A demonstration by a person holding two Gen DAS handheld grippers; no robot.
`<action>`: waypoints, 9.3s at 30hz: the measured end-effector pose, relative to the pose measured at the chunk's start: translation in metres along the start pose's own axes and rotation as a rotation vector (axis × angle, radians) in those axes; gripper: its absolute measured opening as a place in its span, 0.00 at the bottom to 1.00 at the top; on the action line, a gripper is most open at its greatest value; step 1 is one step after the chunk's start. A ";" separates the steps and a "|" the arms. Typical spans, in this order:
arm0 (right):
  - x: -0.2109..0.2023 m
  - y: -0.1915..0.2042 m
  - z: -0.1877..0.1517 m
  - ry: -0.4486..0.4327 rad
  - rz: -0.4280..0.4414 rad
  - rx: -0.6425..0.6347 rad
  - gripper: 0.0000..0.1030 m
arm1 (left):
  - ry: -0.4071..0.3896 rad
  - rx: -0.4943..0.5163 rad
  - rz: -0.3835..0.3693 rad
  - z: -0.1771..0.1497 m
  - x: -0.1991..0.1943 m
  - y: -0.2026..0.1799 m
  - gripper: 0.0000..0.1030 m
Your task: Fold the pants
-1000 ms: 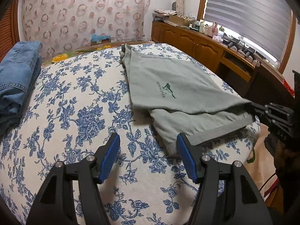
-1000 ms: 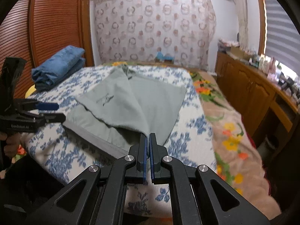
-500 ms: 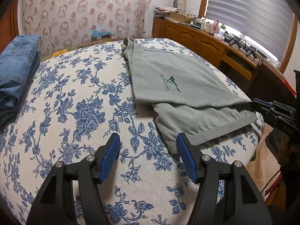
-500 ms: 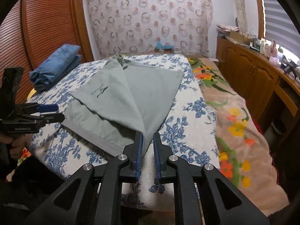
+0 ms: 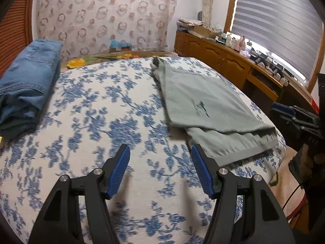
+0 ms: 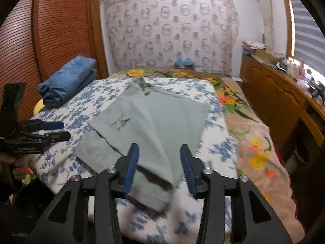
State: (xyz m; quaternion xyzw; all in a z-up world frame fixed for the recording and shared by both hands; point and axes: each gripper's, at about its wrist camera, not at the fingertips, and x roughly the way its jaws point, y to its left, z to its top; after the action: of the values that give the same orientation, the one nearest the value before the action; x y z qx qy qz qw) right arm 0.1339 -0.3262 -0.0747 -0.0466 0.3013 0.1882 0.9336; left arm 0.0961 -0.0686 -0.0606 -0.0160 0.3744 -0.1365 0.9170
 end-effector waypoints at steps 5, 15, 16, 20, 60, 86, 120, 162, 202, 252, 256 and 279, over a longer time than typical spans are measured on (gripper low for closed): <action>0.031 0.018 0.015 0.048 0.078 -0.016 0.45 | -0.020 -0.024 0.022 0.002 -0.007 0.014 0.60; 0.082 0.063 0.041 0.126 0.201 -0.096 0.45 | -0.037 -0.042 0.041 0.003 -0.013 0.028 0.60; 0.086 0.068 0.042 0.136 0.208 -0.105 0.45 | -0.039 -0.042 0.042 0.004 -0.014 0.029 0.60; 0.100 0.081 0.044 0.170 0.220 -0.145 0.45 | -0.049 -0.049 0.047 0.003 -0.018 0.033 0.60; 0.119 0.051 0.082 0.164 0.151 -0.180 0.01 | 0.019 0.024 -0.014 0.013 0.017 0.011 0.60; 0.152 -0.050 0.096 0.186 -0.069 -0.122 0.01 | 0.098 0.107 -0.032 0.013 0.058 -0.025 0.60; 0.114 -0.040 0.063 0.190 0.004 -0.039 0.35 | 0.095 0.108 -0.031 0.012 0.057 -0.025 0.61; 0.038 -0.012 -0.030 0.246 -0.084 0.070 0.61 | 0.095 0.109 -0.029 0.011 0.057 -0.026 0.61; 0.015 -0.005 -0.037 0.142 0.015 0.154 0.04 | -0.015 0.079 -0.226 0.002 0.004 -0.049 0.06; 0.073 0.074 0.122 0.021 0.200 -0.117 0.04 | -0.219 -0.001 -0.077 0.105 -0.016 0.075 0.05; 0.090 0.064 0.173 -0.037 0.181 -0.132 0.04 | -0.289 -0.009 -0.066 0.167 -0.012 0.081 0.05; 0.108 0.087 0.159 0.019 0.227 -0.126 0.04 | -0.184 0.058 0.069 0.085 -0.033 0.089 0.05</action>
State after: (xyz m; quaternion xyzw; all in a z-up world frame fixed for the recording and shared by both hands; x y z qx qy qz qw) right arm 0.2681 -0.1785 -0.0054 -0.0724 0.3009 0.3106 0.8988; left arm 0.1540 0.0190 0.0114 0.0112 0.2849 -0.1138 0.9517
